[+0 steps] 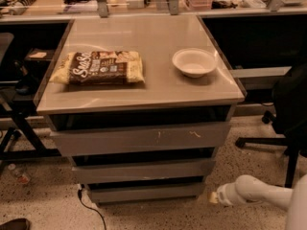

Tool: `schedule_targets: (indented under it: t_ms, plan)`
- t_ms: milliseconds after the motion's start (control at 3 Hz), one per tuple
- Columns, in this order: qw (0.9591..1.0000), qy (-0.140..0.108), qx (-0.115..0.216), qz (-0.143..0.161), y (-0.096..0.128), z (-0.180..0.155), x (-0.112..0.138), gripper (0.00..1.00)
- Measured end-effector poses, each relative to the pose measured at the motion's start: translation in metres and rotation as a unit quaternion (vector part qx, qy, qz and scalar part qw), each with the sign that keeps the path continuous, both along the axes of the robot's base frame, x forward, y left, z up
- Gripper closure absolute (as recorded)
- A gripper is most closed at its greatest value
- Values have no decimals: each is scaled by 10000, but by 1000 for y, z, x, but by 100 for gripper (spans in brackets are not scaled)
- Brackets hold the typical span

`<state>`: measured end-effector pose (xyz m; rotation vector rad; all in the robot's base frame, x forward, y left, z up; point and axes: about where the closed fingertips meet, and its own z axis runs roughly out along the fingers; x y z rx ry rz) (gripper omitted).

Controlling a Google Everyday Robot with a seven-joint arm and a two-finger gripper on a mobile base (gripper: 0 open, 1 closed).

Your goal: Close bottom drawer

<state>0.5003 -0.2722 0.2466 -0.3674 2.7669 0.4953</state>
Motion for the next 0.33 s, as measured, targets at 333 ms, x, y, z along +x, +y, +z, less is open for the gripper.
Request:
schedule_targets:
  t_ms: [333]
  plan:
    - [9925, -278, -447, -1108, -79, 61, -24, 100]
